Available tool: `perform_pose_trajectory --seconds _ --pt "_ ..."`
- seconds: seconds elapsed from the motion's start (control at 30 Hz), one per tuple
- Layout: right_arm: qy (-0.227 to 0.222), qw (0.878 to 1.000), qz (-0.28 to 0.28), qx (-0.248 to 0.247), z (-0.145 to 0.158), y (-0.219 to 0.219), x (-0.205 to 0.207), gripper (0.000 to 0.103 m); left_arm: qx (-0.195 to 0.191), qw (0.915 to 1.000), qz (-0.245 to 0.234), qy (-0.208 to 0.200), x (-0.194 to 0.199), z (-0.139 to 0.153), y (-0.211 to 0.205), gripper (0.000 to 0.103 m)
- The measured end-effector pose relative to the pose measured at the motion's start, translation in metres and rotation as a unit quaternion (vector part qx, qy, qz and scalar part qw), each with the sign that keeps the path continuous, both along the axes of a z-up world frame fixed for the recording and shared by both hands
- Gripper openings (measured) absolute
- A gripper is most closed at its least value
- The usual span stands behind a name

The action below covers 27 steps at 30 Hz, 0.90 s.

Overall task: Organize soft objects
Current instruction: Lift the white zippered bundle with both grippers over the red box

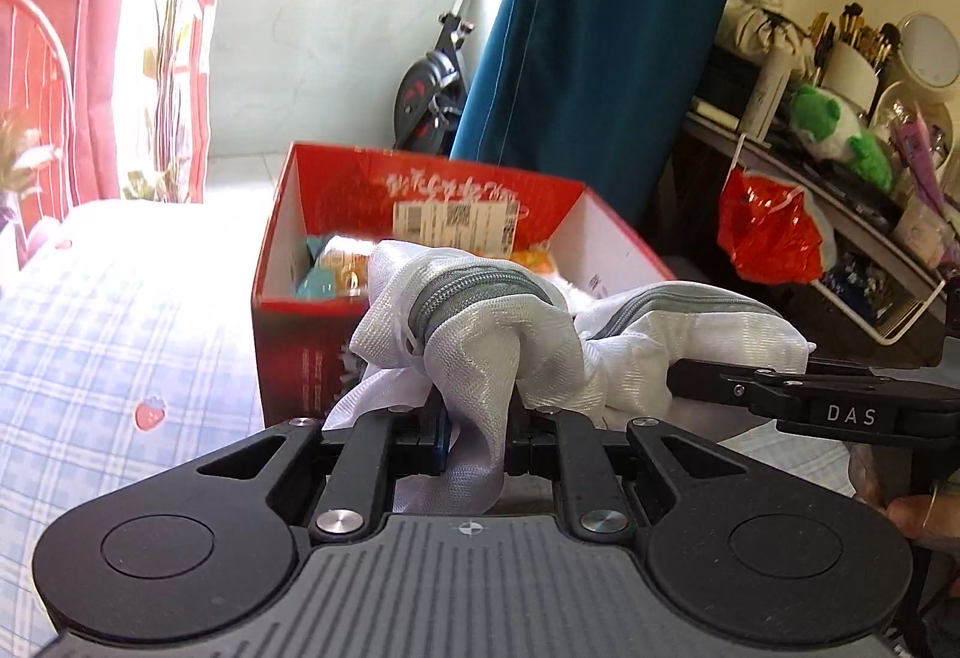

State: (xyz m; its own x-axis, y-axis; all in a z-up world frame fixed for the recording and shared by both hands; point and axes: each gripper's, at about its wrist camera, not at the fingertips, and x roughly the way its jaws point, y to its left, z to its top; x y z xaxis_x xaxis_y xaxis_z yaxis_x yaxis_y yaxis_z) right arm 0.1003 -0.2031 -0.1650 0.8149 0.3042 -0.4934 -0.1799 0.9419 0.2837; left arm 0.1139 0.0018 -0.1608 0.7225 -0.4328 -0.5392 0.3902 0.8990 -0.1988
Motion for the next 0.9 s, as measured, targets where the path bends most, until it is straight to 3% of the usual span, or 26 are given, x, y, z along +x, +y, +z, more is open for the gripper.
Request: perform_pose_trajectory --seconds 0.33,0.5,0.67,0.9 --pt "-0.025 1.0 0.015 0.001 0.046 -0.005 0.006 0.034 -0.005 0.9992 -0.005 -0.039 0.003 0.037 -0.003 0.017" --pt "-0.035 0.999 0.016 -0.006 0.07 -0.013 0.032 0.034 -0.011 0.999 -0.003 -0.043 0.029 0.054 -0.01 0.017" --pt "-0.025 0.999 0.014 -0.024 0.08 -0.021 0.072 0.034 -0.024 0.9997 -0.004 -0.004 0.071 0.059 -0.014 0.017" --pt "0.037 0.999 0.009 -0.03 0.055 -0.024 0.118 0.034 0.012 0.9982 -0.006 0.059 0.121 0.035 -0.02 0.017"
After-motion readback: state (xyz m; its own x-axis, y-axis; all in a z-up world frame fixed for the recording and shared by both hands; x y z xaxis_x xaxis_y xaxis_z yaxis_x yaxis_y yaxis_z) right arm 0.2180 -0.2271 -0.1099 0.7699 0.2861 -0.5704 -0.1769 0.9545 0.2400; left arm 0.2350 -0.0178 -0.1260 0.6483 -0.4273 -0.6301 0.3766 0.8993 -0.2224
